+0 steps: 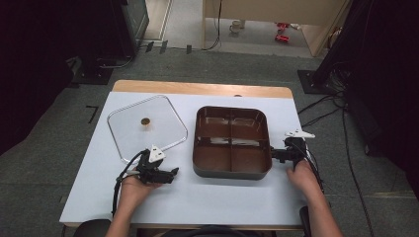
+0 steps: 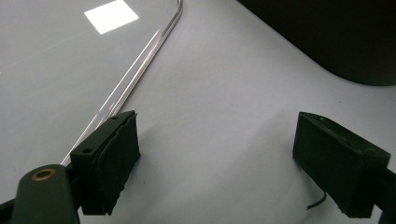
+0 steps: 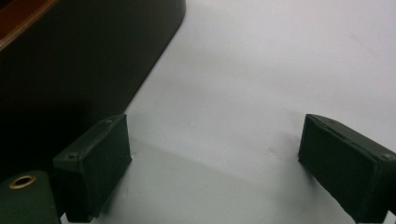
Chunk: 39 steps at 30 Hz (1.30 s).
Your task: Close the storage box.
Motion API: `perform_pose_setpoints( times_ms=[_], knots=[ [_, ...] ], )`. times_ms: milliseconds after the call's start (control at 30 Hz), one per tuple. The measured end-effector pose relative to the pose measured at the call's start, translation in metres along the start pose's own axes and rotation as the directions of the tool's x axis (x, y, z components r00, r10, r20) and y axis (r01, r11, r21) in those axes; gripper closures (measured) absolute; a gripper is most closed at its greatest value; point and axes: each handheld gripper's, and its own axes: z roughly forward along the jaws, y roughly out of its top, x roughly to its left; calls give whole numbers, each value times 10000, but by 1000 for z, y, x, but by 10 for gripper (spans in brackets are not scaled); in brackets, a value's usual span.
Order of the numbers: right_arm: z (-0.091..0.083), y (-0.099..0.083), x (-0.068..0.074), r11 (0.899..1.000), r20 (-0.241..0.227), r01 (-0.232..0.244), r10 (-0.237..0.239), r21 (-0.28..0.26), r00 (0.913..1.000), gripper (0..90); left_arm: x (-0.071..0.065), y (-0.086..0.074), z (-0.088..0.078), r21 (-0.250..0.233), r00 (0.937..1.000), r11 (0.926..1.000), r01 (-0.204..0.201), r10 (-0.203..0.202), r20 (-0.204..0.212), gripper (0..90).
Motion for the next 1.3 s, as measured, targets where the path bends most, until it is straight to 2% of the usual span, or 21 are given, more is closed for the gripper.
perform_pose_setpoints(
  times_ms=[200, 267, 367, 433, 567, 733, 800, 967, 1133, 1233, 1300],
  knots=[
    [0, 0, 0, 10000, -1, 1, -1, -3, 10000, 86, -1, 6, -2, 476, 9999, 9987, 159, -156, -66, 164],
    [0, 0, 0, 10000, 0, 3, -3, -2, 10000, 87, 2, 7, -5, 500, 9994, 9982, 333, -329, -104, 267],
    [0, 0, 0, 10000, 1, 1, -1, -1, 10000, 86, 6, 8, -6, 623, 9984, 9965, 553, -558, 63, 280],
    [0, 0, 0, 10000, 0, 4, -4, -2, 10000, 87, 6, 9, -7, 705, 9985, 9961, 529, -538, 107, 289],
    [0, 0, 0, 10000, 0, 5, -5, -3, 10000, 87, 7, 8, -10, 607, 9987, 9973, 401, -420, 305, 375],
    [0, 0, 0, 10000, 0, 2, -2, -2, 10000, 87, 8, 10, -15, 389, 9998, 9990, 206, -208, 41, 396],
    [0, 0, 0, 10000, 1, 2, -2, -3, 10000, 87, 10, 10, -17, 469, 9993, 9985, 267, -278, 231, 419],
    [0, 0, 0, 10000, 1, 0, 0, -2, 10000, 87, 12, 12, -19, 649, 9990, 9972, 368, -383, 221, 384],
    [0, 0, 0, 10000, 2, 2, -2, 0, 10000, 86, 13, 14, -22, 669, 9996, 9974, 266, -273, 99, 366],
    [0, 0, 0, 10000, 0, 2, -2, 0, 10000, 87, 13, 15, -22, 779, 9995, 9968, 195, -214, 225, 368],
    [0, 0, 0, 10000, 2, -1, 1, -1, 10000, 86, 12, 17, -23, 677, 9993, 9975, 183, -205, 308, 370]
  ],
)
